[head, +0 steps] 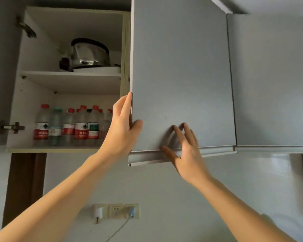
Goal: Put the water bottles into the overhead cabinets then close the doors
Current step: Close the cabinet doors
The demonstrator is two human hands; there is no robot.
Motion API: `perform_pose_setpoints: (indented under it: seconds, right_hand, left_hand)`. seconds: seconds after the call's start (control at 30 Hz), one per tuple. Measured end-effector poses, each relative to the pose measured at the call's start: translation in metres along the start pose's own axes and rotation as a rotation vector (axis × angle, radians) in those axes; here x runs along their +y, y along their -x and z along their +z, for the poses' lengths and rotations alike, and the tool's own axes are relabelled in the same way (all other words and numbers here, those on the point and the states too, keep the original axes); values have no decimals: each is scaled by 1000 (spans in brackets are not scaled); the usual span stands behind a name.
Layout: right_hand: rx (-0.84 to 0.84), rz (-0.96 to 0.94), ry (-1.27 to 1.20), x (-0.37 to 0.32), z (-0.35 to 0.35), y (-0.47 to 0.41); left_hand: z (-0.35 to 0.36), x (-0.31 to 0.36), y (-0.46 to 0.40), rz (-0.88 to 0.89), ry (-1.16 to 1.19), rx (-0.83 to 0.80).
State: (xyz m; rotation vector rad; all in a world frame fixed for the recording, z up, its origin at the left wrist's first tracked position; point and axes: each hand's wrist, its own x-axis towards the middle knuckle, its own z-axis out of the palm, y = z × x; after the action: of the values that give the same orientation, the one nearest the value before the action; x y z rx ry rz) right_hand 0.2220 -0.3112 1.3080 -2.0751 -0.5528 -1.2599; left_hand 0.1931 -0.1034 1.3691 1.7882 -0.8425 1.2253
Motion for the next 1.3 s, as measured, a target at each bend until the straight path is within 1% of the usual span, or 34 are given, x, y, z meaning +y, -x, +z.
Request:
perform_pose_setpoints:
  seconds: [0.13, 0.3, 0.47, 0.63, 0.77, 1.0, 1.17, 1.3]
  right_hand:
    - [-35, 29, 133, 19, 26, -22]
    - [-68, 24, 239, 31, 51, -46]
    - [-19, -4, 358, 41, 77, -60]
    - [70, -52, 426, 58, 102, -70]
    - [97, -65, 455, 70, 118, -79]
    - [113, -77, 464, 88, 137, -84]
    - [225, -155, 437, 101, 147, -84]
    - [216, -181, 371, 89, 157, -87]
  left_hand:
    - [-12, -46, -13, -33, -63, -2]
    - [-13, -93, -24, -105, -5, -54]
    - [-1, -130, -36, -160, -56, -27]
    - [4, -165, -50, -202, -2, -46]
    - [12, -185, -59, -247, 12, -68]
    - [27, -214, -69, -242, -108, -74]
    - [32, -222, -71, -205, -183, -68]
    - [27, -215, -75, -242, -308, -70]
